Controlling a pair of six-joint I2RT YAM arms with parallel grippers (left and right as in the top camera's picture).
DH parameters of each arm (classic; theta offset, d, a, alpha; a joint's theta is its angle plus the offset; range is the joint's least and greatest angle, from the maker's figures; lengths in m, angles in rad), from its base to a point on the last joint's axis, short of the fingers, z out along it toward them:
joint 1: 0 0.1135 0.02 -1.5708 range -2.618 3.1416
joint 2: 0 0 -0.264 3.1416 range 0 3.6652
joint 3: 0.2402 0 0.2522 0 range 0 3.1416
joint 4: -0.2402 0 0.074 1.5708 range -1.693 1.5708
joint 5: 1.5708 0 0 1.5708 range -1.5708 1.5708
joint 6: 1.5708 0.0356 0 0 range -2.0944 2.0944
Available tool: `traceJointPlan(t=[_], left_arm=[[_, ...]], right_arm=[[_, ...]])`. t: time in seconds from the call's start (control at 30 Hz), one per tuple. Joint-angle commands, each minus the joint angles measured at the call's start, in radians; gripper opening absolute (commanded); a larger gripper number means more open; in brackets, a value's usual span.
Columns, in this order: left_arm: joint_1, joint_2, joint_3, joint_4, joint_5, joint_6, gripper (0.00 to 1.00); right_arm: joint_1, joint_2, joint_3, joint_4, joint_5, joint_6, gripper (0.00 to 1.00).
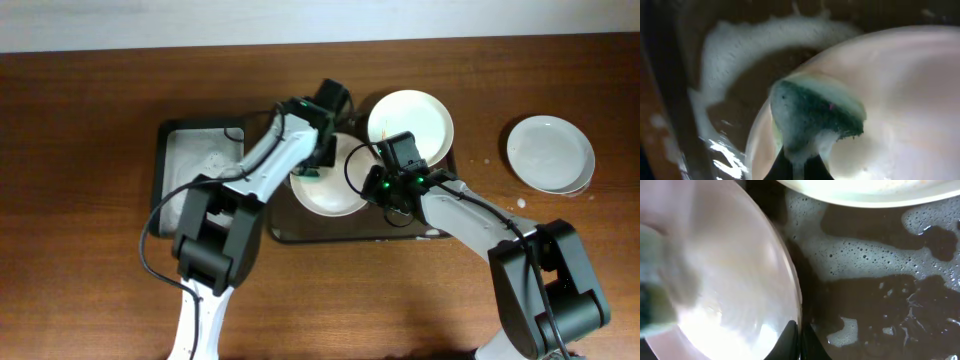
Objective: Clean dirty plates on tray and stack at the side
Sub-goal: 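Keep scrubbing the plate held by the right gripper with the sponge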
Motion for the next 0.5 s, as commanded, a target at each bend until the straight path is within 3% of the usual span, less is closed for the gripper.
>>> traceJointPlan(t=[0.0,0.3,0.47], left_arm=[[0.072,-0.009,0.011,-0.013,0.233,0.195,0.0],[0.037,-0.008,-0.129,0.068,0.322,0.201,0.01],[0.008,-0.009,-0.144,0.013,0.325,0.422,0.0]], right_arm=[[0.009,0.002,0.011,-0.006,-0.005,-0.007,0.04],[0.009,0.002,0.011,-0.006,-0.006,-0.008,0.04],[0.009,0.002,0.011,-0.007,-0.006,-0.008,0.04]])
